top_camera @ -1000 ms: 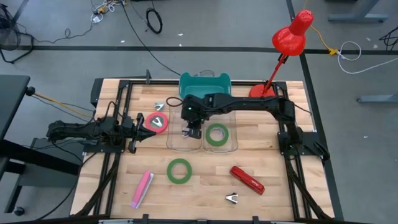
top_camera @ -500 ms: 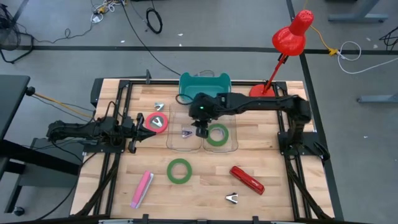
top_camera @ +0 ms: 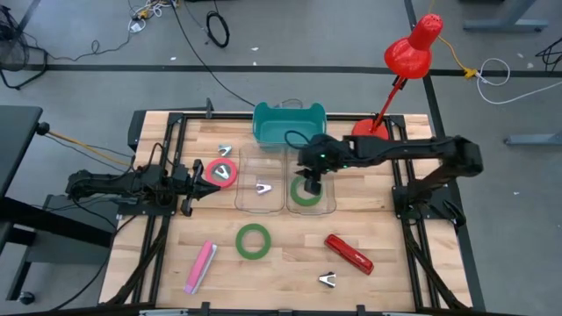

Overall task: Pick and place Stapler, Stapler remover, tape
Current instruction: Put the red stapler into the blue bin

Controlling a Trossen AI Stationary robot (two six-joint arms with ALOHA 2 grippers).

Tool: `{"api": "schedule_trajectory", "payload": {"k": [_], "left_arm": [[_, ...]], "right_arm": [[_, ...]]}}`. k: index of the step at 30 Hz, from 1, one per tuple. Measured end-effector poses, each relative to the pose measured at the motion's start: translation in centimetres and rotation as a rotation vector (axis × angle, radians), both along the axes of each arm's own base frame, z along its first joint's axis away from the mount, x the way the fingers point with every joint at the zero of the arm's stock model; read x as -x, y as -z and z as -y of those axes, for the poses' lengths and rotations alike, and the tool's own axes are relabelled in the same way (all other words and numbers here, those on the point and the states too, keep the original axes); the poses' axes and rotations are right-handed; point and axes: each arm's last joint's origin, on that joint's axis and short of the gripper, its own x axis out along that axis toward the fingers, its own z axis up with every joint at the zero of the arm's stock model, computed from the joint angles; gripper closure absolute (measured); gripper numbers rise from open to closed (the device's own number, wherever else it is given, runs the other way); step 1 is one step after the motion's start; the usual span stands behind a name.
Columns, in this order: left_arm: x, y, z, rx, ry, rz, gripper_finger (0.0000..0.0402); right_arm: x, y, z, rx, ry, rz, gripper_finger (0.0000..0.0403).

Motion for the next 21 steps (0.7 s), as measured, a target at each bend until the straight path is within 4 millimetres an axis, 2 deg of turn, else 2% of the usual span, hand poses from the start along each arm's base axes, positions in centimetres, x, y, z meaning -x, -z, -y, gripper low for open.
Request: {"api": "schedule_trajectory", "payload": {"k": [7,11,21], "left_arm": [[0.0,0.0,0.0,0.001,0.0,0.0,0.0399],[0.0,0.0,0.0,0.0,0.0,-0.001,0.0399],[0.0,0.0,0.0,0.001,0.001,0.0,0.0399]], "right_arm": [[2.9,-0.3,-1.3,-0.02,-0.019,-0.006,0.0271],[4.1,-1.0,-2.4,-0.017,-0.06,0.004,0.0271],[5.1,-1.9,-5.8,-0.018,-0.184,0.033,0.0271]]}}
